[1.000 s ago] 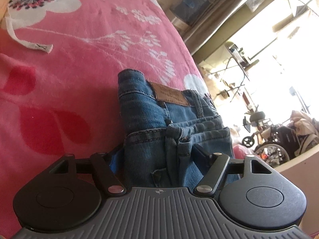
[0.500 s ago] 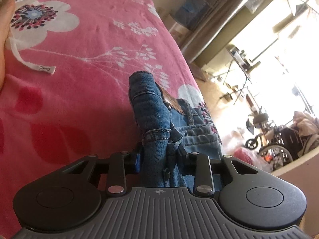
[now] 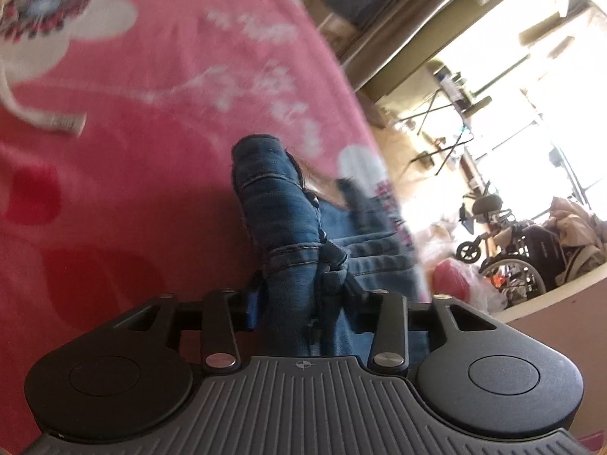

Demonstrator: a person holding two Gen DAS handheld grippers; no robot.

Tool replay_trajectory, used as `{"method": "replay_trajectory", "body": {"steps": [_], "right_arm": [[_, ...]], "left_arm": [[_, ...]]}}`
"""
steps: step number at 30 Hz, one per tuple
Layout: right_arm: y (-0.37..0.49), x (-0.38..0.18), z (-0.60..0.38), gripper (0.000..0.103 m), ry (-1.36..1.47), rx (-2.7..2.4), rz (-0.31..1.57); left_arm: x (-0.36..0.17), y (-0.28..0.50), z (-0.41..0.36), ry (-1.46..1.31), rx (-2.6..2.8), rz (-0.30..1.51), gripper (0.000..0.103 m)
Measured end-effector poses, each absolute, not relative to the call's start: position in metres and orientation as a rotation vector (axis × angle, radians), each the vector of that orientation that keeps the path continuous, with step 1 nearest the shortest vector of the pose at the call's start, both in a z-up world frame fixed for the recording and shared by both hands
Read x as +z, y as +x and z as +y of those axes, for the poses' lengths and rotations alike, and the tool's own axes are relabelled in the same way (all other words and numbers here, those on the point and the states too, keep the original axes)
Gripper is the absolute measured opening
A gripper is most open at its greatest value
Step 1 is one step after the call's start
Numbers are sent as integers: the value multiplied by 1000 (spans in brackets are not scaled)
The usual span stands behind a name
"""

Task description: Fold clothes

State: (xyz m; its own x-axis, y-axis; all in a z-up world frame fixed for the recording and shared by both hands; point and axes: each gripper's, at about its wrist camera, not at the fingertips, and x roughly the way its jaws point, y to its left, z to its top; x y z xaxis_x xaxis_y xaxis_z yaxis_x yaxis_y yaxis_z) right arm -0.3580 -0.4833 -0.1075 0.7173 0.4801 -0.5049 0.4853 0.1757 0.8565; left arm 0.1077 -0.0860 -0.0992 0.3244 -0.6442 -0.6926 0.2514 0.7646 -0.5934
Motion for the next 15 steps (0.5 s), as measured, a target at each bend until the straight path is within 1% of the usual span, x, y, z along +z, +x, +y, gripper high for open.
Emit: {"method": "replay_trajectory", "body": {"steps": [1, 2, 3, 4, 5, 6, 7, 8, 10, 11, 15], "right_arm": [[-360, -111, -485, 20, 1460, -24, 849], [-363, -115, -486, 35, 1472, -44, 851], [-365, -118, -486, 42, 1478, -63, 849], [-365, -120, -486, 46, 1470, -78, 843], [-365, -121, -485, 46, 1464, -87, 835], [-363, -123, -484, 46, 1465, -86, 820], [-360, -125, -483, 44, 1470, -81, 802], [-356, -125, -481, 32, 1483, -66, 777], [-350, -122, -479, 17, 1489, -38, 742], [-347, -115, -477, 14, 1473, -15, 729], [-334, -80, -471, 12, 1411, 103, 680]], "left_arm": [[-104, 109, -85, -437, -608, 1096, 54], [-107, 111, -84, -460, -607, 1096, 56], [-111, 112, -84, -484, -606, 1096, 57], [-112, 112, -84, -502, -595, 1088, 57], [-112, 113, -85, -520, -580, 1077, 55], [-110, 111, -87, -528, -565, 1058, 45], [-107, 109, -88, -533, -549, 1036, 42], [-101, 107, -89, -531, -539, 1024, 39], [-88, 104, -90, -532, -529, 1011, 36], [-79, 103, -89, -540, -535, 1009, 35], [-37, 99, -84, -514, -587, 968, 35]]}}
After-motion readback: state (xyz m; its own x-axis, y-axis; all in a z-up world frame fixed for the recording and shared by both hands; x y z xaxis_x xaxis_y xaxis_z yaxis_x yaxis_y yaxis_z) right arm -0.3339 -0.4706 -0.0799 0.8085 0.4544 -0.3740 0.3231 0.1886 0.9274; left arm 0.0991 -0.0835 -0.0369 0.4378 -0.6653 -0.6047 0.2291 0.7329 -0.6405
